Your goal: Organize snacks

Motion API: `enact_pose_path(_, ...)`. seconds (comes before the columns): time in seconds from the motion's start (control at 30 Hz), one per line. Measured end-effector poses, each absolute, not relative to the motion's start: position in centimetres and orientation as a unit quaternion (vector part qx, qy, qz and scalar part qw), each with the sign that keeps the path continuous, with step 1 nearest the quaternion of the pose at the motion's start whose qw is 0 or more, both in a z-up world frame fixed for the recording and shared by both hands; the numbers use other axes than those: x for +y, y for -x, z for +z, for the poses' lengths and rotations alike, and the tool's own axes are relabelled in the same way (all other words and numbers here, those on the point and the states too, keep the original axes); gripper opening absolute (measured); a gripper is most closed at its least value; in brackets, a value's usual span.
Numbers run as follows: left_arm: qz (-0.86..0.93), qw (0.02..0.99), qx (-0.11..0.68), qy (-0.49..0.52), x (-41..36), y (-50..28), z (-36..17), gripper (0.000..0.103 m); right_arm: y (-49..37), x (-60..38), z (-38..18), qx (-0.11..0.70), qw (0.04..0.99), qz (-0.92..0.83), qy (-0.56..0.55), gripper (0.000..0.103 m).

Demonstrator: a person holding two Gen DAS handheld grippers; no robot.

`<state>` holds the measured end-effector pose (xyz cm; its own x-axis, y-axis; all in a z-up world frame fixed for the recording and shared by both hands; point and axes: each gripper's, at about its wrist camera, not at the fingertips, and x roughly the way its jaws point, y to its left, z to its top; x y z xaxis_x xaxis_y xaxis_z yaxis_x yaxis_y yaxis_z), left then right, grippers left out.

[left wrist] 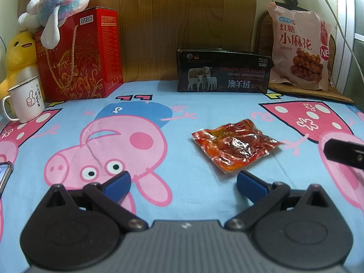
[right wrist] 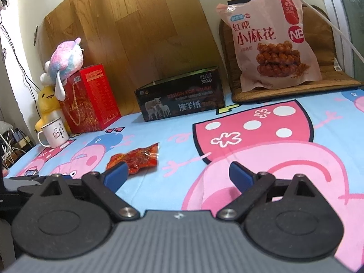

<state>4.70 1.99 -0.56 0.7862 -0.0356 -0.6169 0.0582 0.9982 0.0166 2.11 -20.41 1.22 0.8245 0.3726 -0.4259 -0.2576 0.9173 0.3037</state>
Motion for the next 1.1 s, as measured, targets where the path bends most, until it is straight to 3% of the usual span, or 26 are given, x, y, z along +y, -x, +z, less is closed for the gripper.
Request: enact_pose_path(1.1, -0.020, 0.945, 0.326, -0.014, 2.02, -4.65, -0.54, 0.103, -1.85, -20.61, 1.15, 0.240, 0.948, 0.172, -0.122, 0.098)
